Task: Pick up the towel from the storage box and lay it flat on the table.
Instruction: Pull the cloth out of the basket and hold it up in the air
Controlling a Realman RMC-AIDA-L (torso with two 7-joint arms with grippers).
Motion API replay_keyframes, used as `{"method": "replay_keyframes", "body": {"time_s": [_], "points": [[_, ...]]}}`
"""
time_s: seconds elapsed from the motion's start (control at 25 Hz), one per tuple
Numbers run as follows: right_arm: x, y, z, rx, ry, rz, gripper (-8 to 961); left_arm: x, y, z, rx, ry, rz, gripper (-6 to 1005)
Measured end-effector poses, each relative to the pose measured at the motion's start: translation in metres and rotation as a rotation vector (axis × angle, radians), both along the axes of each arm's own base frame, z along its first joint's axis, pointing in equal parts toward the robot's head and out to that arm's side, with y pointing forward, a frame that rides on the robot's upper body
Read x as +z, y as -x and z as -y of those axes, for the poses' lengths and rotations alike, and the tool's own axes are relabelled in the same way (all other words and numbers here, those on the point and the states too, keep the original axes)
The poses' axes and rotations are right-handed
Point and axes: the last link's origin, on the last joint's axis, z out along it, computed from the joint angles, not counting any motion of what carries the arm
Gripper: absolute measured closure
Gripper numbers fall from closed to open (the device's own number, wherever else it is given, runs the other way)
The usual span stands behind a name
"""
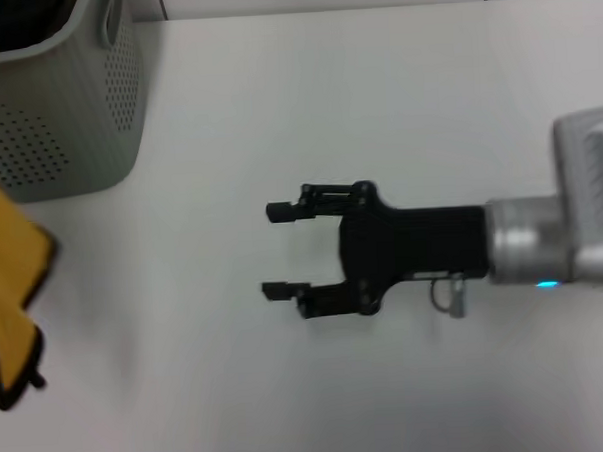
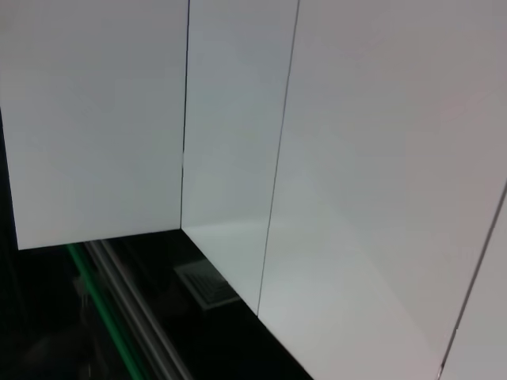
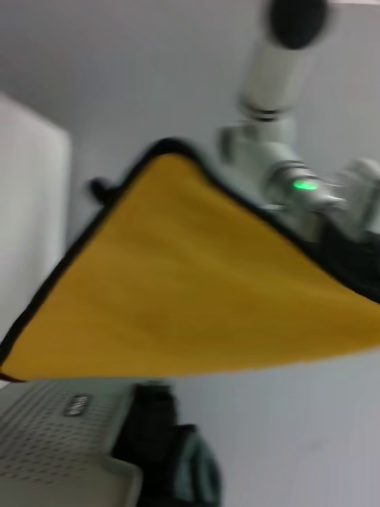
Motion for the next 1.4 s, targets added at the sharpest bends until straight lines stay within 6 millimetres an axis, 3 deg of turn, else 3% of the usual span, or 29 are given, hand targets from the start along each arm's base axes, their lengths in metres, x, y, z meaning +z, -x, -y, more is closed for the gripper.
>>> {"method": "replay_keyframes", "body": {"time_s": [0.28, 0.56, 0.6, 0.84, 1.12, 1.4], "points": [[-0.029, 0.017, 0.016, 0.204, -0.294, 0.068, 250, -0.009, 0.000, 0.000, 0.001, 0.011, 0.014, 979], [-0.043, 0.024, 0.050, 0.372, -0.448, 0.000, 250, -0.023, -0.002, -0.002, -0.005, -0.014, 0.024, 978], [-0.049, 0.026, 0.063, 0.426, -0.497, -0.016, 250, -0.025, -0.002, -0.002, -0.005, -0.020, 0.026, 978], [-0.056, 0.032, 0.085, 0.502, -0.625, -0.066, 251, -0.043, -0.005, -0.003, -0.014, -0.073, 0.051, 977], [-0.055, 0.037, 0.097, 0.496, -0.608, -0.127, 254, -0.062, 0.000, -0.005, -0.007, -0.121, 0.105, 977], [-0.050, 0.037, 0.099, 0.358, -0.545, -0.195, 257, -0.079, 0.007, -0.011, -0.002, -0.172, 0.154, 977]]}}
